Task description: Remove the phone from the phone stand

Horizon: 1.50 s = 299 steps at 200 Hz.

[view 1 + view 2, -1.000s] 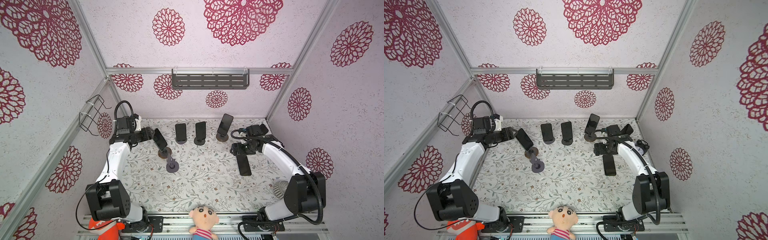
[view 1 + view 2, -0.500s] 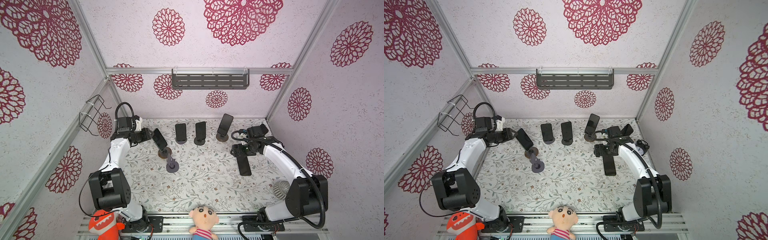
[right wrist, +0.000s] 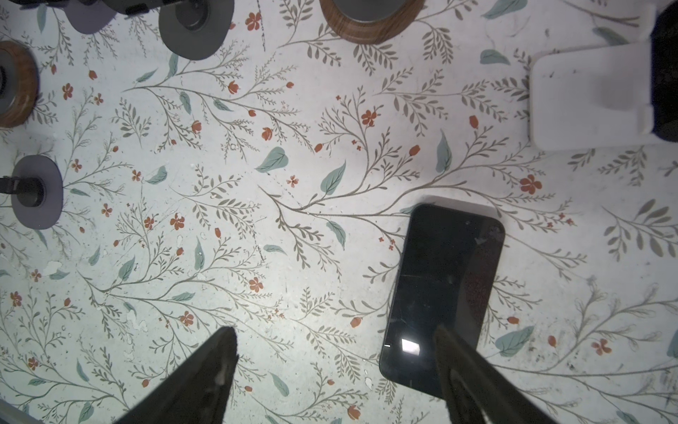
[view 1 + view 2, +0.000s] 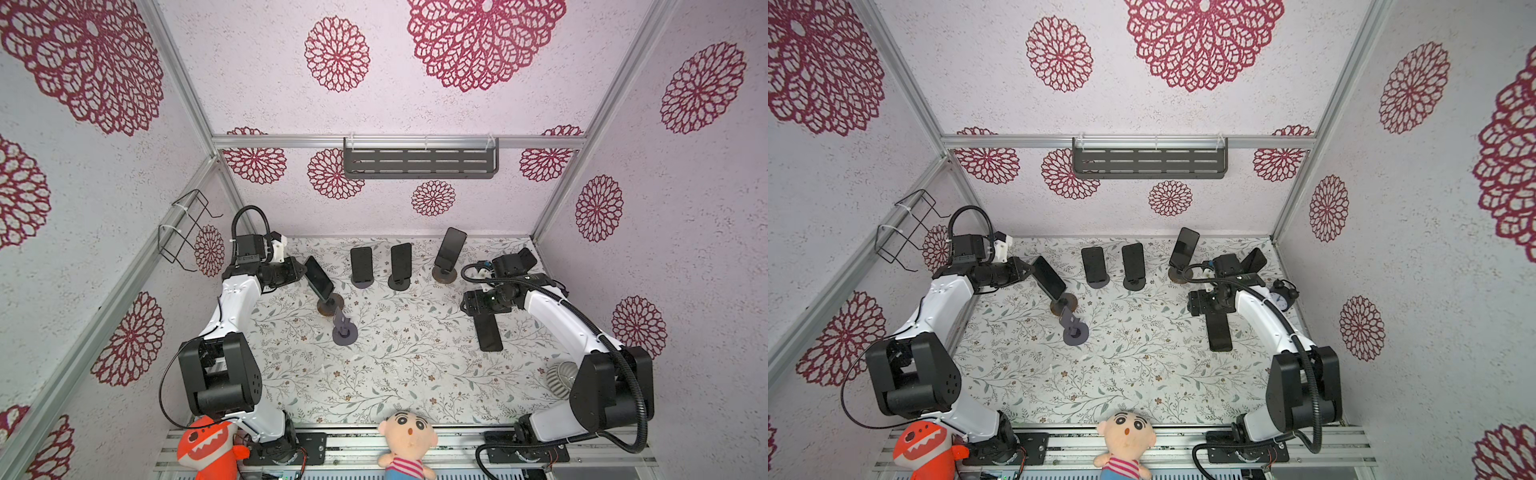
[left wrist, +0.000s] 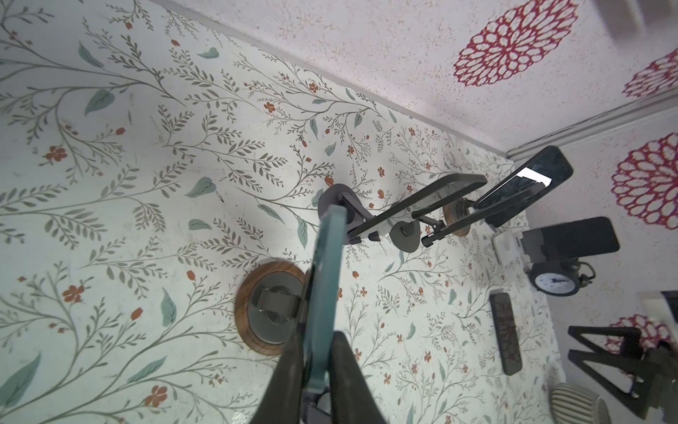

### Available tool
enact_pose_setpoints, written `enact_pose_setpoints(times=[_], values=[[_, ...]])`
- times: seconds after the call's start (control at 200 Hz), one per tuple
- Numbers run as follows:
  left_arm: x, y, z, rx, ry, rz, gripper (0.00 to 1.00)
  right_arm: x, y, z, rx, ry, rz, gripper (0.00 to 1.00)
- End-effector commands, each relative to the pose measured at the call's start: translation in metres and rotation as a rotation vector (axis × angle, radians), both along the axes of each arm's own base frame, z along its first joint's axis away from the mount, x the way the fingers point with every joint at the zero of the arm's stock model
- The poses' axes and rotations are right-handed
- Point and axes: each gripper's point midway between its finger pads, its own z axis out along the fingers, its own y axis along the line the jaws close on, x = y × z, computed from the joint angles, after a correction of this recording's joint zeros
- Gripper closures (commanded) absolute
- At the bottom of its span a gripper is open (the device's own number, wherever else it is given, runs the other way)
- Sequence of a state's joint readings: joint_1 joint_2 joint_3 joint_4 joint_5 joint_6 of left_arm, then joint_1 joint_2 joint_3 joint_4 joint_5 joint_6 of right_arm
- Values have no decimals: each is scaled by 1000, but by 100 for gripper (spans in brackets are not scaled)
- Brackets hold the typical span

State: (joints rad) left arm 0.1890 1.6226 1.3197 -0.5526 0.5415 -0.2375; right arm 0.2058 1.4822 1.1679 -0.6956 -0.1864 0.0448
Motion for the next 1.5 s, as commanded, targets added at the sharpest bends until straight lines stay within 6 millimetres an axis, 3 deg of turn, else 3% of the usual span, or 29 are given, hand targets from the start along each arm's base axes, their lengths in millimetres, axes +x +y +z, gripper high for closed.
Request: enact_pose_setpoints(times=[0.0, 0.285, 0.52, 0.861, 0.996, 1.261, 1.491], values=[[4, 1, 9, -3, -30, -15, 90, 2, -1, 4, -7, -15, 6, 12], [2, -1, 15, -6, -40, -20, 94, 1, 0, 4, 1, -17, 12, 13], [-4, -2, 30, 7, -73, -33, 97, 1, 8, 19, 44, -73, 49, 14], [-21, -19, 78, -56, -198, -79, 100, 2, 19, 48, 37, -158, 93, 15], [-29, -30, 97, -108, -233, -116, 100, 2, 31, 62, -9, -186, 115, 17], [-51, -57, 127, -219, -285, -225, 100, -7, 74, 94, -12, -258, 191, 19], [-60, -114, 114, -287, -213, -380, 100, -13, 102, 109, -25, -324, 260, 20]])
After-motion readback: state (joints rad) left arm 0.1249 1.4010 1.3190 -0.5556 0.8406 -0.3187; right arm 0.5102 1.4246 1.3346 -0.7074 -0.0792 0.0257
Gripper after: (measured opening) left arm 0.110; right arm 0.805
